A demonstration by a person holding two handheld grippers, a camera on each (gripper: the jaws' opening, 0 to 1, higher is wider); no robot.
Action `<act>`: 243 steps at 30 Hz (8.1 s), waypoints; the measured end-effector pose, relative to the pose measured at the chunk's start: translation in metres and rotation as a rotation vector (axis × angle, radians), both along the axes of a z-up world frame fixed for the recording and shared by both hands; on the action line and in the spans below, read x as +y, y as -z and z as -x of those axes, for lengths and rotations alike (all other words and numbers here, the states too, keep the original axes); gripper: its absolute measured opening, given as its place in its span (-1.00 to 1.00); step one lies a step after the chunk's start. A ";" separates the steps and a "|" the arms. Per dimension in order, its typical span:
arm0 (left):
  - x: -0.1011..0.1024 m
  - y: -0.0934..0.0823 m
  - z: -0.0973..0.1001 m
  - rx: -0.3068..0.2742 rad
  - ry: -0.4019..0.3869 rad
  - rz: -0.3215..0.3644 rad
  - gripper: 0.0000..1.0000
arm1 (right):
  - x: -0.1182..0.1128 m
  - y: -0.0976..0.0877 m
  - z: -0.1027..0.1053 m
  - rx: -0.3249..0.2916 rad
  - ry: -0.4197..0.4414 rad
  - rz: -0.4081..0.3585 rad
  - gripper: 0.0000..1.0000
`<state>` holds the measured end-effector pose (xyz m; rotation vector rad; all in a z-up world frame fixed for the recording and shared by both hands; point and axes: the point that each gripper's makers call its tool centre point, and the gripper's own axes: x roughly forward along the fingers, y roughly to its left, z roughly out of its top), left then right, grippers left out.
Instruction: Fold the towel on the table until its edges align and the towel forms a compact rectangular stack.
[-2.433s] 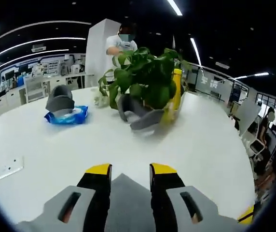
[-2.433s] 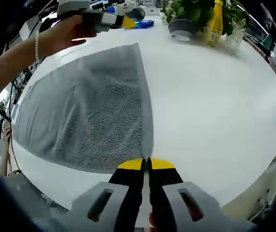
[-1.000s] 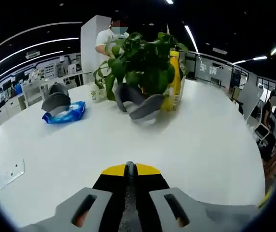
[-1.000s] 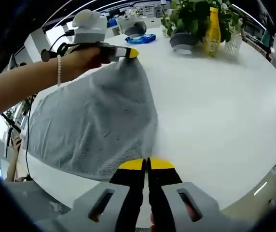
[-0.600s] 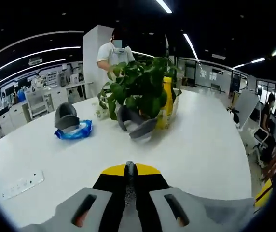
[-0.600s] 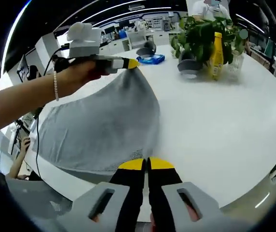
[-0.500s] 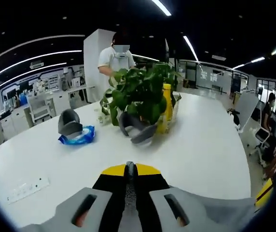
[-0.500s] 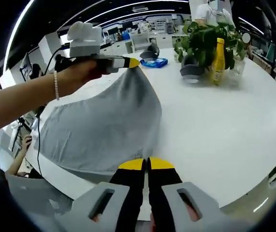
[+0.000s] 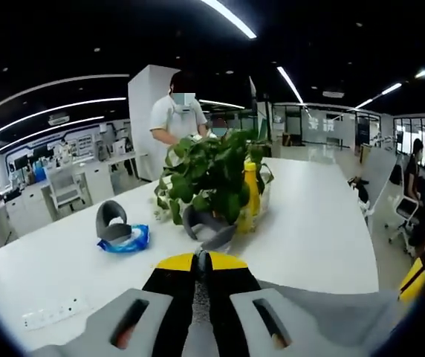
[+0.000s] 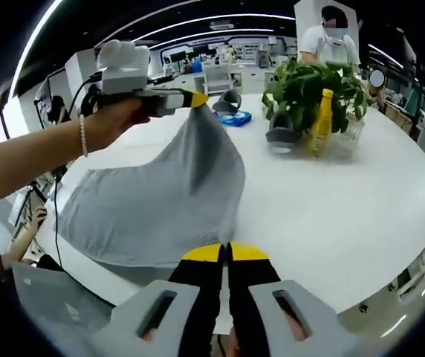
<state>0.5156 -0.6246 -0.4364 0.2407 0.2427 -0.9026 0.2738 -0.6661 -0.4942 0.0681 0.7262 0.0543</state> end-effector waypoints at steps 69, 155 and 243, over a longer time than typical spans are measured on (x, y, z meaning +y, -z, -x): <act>0.251 -0.070 -0.024 -0.091 -0.181 0.098 -0.88 | 0.270 -0.077 0.000 -0.175 -0.458 -0.010 -1.00; 0.442 0.017 -0.063 -0.023 -0.283 0.084 -0.88 | 0.465 -0.011 -0.012 -0.044 -0.676 -0.142 -1.00; 0.523 0.197 -0.063 0.307 -0.402 0.021 -0.92 | 0.545 0.101 -0.008 0.141 -0.913 -0.140 -1.00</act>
